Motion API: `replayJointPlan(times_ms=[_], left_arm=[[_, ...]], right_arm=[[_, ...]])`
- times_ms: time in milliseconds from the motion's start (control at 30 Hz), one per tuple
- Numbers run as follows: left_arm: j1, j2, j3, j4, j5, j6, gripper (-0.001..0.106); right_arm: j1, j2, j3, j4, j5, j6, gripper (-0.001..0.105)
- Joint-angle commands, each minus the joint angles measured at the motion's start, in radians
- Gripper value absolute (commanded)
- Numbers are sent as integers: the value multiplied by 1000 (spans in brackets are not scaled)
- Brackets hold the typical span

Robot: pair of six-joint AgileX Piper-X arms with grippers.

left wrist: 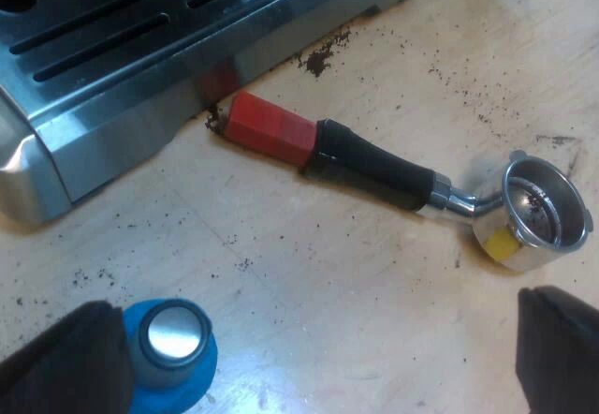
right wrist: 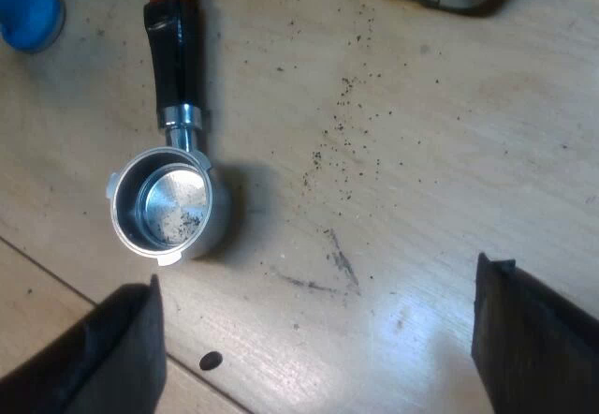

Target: Put the handle in the coffee machine

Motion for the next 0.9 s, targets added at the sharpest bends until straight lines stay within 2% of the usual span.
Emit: replayJointPlan(times_ms=[33,267,433,500,567,667,800,900], left_arm=[[-4,-5,-8,-10,15,3,86],[-17,-5,-11,-6,12,3,86],[-71,-5,-39,2,-47,28,86],[-99,-5,-58,2,-93,63,86],[-115,-5,-69,0,-109,90,86],[-131,-5,-71,0,-109,95,86],[-134,-5,-71,0,-106,100,86],[-134,-5,-71,0,-106,102,86]], right_arm=[[3,-3,-10,-19,1,-12,70],[3,-3,-13,-24,-1,-12,70],[37,-3,-45,-24,14,-12,70],[71,-3,-69,-24,48,-12,70],[101,-3,-85,-19,77,-12,70],[159,13,-101,-18,119,-1,71],[260,71,-114,-29,152,4,83],[341,127,-115,-73,182,4,82]])
